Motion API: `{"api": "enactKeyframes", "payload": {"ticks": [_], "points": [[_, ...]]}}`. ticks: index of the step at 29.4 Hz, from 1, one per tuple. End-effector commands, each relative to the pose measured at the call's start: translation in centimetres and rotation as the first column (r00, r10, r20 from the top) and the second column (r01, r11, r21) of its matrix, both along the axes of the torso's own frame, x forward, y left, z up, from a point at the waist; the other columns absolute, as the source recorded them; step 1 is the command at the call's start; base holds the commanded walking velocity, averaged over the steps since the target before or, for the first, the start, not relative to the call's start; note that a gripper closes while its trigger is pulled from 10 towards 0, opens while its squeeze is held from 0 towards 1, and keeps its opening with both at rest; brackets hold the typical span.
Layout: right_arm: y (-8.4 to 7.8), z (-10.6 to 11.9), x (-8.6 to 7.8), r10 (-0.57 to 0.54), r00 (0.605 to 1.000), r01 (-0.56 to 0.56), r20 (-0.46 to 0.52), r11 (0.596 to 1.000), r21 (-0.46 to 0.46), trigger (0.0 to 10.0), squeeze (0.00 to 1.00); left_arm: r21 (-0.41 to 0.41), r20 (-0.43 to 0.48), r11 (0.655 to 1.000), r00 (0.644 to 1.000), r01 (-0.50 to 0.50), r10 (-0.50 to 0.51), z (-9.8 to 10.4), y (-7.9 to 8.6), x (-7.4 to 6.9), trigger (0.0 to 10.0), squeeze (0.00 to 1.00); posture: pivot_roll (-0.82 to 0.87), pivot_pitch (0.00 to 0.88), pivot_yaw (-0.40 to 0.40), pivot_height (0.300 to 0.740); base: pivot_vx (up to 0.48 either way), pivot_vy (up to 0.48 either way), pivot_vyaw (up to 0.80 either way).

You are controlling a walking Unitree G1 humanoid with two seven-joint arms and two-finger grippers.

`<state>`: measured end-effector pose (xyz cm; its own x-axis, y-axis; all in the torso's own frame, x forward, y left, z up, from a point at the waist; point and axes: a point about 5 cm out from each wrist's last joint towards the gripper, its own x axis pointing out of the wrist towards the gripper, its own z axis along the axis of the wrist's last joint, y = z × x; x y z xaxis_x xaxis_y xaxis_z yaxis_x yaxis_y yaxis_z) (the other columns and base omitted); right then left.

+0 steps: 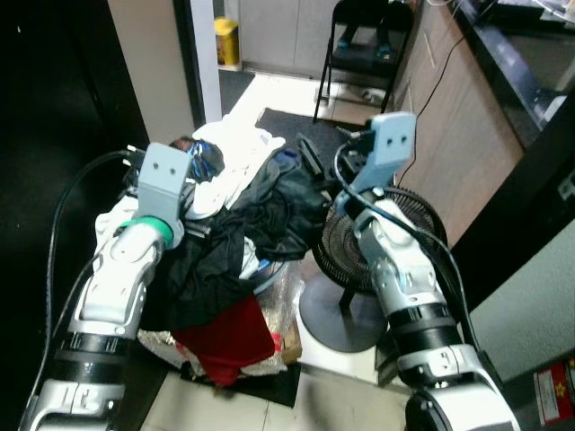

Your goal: Clothes washing

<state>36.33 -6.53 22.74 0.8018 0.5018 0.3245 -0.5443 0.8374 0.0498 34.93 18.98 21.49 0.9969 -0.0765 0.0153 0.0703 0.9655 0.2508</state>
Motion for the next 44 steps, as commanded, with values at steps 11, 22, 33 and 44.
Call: {"api": "enactKeyframes", "payload": {"ticks": [11, 22, 33, 44], "points": [[4.9, -0.5, -0.9, 0.105, 0.978, -0.029, 0.182, 0.926, -0.377, 10.0, 0.0, -0.044, -0.018, 0.999, 1.0, -0.012, 0.011, 0.4, 0.2, 0.3, 10.0, 0.0, 0.1, 0.078, 0.003, 0.74, 0.0, 0.0, 0.0], [7.0, -6.1, -2.1, 0.298, 0.955, -0.237, -0.005, 0.748, -0.62, 10.0, 0.0, -0.063, 0.028, 0.996, 0.998, -0.061, 0.063, 1.9, 2.1, -0.1, 10.0, 0.0, 0.1, 0.038, -0.01, 0.74, 0.0, 0.0, 0.0], [9.3, -4.5, -1.2, 0.317, 0.947, -0.303, -0.053, 0.824, -0.479, 10.0, 0.0, -0.087, 0.058, 0.991, 0.993, -0.099, 0.104, 2.7, 2.6, -0.4, 10.0, 0.0, 0.11, 0.039, -0.028, 0.74, 0.0, 0.0, 0.0], [10.8, -0.3, -0.5, 0.333, 0.943, -0.308, 0.026, 0.897, -0.316, 10.0, 0.0, -0.117, 0.144, 0.984, 0.978, -0.132, 0.148, 5.9, 3.9, -0.8, 10.0, 0.0, 0.14, 0.081, -0.045, 0.74, 0.0, 0.0, 0.0]]}}
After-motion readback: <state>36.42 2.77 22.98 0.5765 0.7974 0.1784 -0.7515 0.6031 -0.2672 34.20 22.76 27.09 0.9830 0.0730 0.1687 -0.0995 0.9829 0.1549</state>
